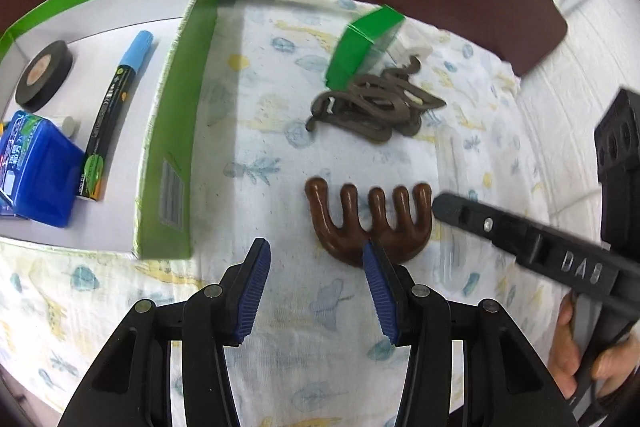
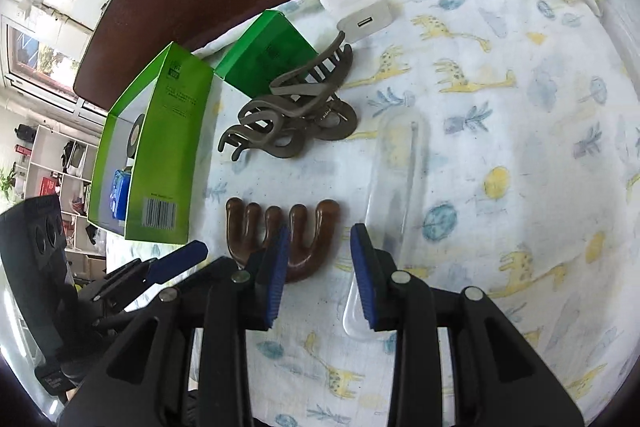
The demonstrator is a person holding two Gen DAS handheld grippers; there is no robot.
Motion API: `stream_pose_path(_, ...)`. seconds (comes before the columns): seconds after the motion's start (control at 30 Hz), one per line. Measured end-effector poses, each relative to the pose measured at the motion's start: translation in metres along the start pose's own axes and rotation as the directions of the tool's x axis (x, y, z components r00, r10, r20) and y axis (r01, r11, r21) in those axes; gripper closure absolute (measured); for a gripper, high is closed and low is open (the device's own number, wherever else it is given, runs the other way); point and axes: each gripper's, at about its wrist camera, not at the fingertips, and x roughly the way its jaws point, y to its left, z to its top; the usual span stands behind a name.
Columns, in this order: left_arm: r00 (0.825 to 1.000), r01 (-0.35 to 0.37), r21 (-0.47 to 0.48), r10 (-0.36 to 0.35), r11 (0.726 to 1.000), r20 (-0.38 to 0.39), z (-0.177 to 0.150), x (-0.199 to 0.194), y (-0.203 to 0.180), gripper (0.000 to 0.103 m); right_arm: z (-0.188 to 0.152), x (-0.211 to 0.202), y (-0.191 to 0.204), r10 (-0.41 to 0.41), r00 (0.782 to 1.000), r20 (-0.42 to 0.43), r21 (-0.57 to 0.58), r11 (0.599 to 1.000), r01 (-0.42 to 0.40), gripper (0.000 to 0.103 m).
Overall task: Organize rigid objects
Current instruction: 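Close both tools on the brown wooden comb and lift it, then carry the comb into the green-rimmed box and open both tools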
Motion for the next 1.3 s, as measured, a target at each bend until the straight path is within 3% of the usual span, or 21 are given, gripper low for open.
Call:
stream_pose_path(0.1,1.0,-0.016,-0.036,0.016,0.999,0.009,0.009,0.001,0.005,0.056,-0.002,0.006,0.001,0.009,1.0,-0.02,0.014,1.0,-0.009,0.071)
stream_pose_path(0.17,1.0,-0.028,-0.045,0.028,0.999,-0.004,0.012,0.005,0.007,0.076,-0.002,0.01,0.0,0.007,1.0,-0.023,0.032,0.999,-0.006,0.073)
stream_pose_path(0.2,1.0,-0.026,-0.047,0.026,0.999,-0.011,0.012,0.006,0.009,0.077,-0.002,0.01,-0.002,-0.005,1.0,-0.02,0.038,0.999,0.005,0.074)
stream_pose_path(0.43,1.0,-0.025,-0.041,0.025,0.999,-0.014,0.013,0.006,0.007,0.079,0.001,0.004,-0.006,-0.034,0.999,-0.015,0.025,0.999,0.034,0.08)
stream_pose_path(0.5,0.999,0.008,-0.024,-0.009,1.0,-0.046,0.014,0.013,0.0,0.079,0.001,0.005,-0.006,-0.023,1.0,-0.02,0.015,1.0,0.024,0.083)
stream_pose_path(0.6,0.998,-0.04,0.02,0.041,0.999,-0.037,0.012,0.01,-0.008,0.078,-0.003,0.008,0.0,-0.028,0.999,-0.025,0.008,1.0,0.028,0.084)
stream_pose_path(0.83,0.999,-0.005,0.032,0.007,0.999,-0.045,0.01,0.004,-0.005,0.078,-0.003,0.004,-0.008,-0.026,1.0,-0.017,0.028,0.999,0.027,0.084)
stream_pose_path(1.13,0.999,0.008,0.077,-0.012,0.997,0.042,0.016,-0.031,-0.014,0.078,-0.002,-0.021,0.019,-0.021,0.997,0.078,-0.002,1.0,0.021,0.084)
stream_pose_path(1.3,0.993,-0.004,0.083,-0.006,0.997,0.12,0.021,-0.062,-0.007,0.078,0.006,-0.028,0.055,0.006,0.99,0.142,-0.03,1.0,-0.002,0.084)
